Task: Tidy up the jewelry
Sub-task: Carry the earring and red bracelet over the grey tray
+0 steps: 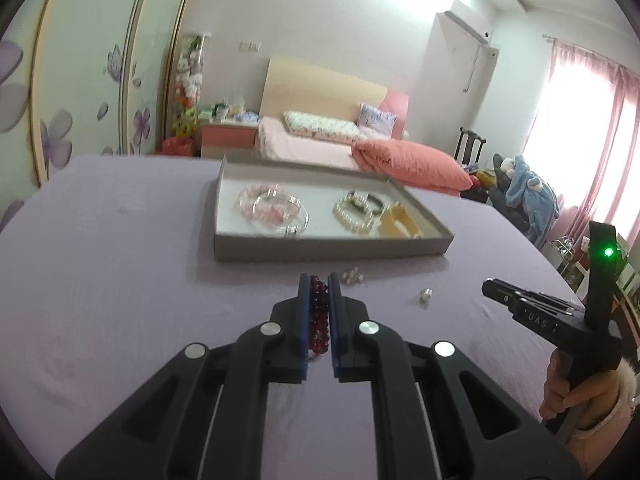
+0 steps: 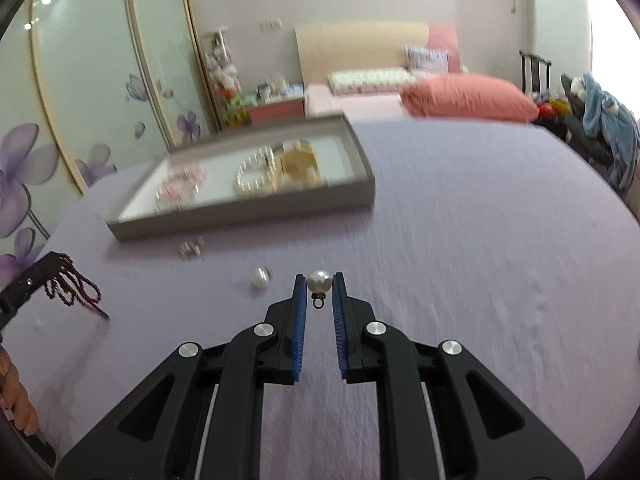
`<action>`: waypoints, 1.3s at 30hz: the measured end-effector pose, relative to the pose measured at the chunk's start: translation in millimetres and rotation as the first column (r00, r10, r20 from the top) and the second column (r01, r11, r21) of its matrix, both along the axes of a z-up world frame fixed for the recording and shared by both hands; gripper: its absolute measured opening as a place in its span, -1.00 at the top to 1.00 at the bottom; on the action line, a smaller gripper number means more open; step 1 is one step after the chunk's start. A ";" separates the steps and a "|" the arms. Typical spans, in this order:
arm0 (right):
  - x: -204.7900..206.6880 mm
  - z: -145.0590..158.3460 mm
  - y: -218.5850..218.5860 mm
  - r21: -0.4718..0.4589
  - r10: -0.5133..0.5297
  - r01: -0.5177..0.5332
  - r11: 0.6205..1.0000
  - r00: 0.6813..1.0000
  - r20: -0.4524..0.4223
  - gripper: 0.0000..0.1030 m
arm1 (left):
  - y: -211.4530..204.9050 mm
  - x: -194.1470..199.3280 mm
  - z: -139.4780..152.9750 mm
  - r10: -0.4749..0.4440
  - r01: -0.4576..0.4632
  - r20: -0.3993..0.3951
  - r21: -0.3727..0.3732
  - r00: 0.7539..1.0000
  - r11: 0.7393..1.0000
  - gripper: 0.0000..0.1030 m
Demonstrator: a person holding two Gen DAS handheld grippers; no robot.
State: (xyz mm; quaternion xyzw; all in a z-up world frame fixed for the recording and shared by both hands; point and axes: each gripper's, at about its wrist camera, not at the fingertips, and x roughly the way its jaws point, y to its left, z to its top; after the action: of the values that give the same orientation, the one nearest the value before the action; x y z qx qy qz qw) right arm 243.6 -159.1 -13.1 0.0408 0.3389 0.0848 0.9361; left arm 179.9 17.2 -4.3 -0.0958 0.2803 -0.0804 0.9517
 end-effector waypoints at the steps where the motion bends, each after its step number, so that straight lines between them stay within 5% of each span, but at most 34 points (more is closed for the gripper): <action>1: 0.2 4.6 1.2 0.002 0.002 -0.002 1.000 1.000 0.020 0.73 | -2.1 0.9 4.0 -0.002 0.002 0.023 0.002 1.000 1.000 0.82; 14: 9.6 45.0 25.1 0.032 0.042 -0.051 0.998 0.970 0.238 0.73 | -28.3 14.7 34.7 -0.028 0.013 0.226 0.070 0.974 0.997 0.82; 23: 6.2 51.3 33.6 0.000 0.062 -0.066 0.998 0.941 0.332 0.73 | -23.6 28.3 38.4 0.020 -0.034 0.255 0.051 0.967 0.998 0.82; 39: 40.3 53.3 44.0 0.006 0.072 -0.080 0.997 0.930 0.361 0.73 | -24.3 68.2 41.3 0.019 -0.037 0.280 0.059 0.960 0.998 0.82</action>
State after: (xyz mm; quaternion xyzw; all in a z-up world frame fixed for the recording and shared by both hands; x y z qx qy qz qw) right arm 283.9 -115.1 40.2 0.0211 0.1619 0.1304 0.9779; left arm 248.2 -7.1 37.0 -0.0570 0.1444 -0.0708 0.9853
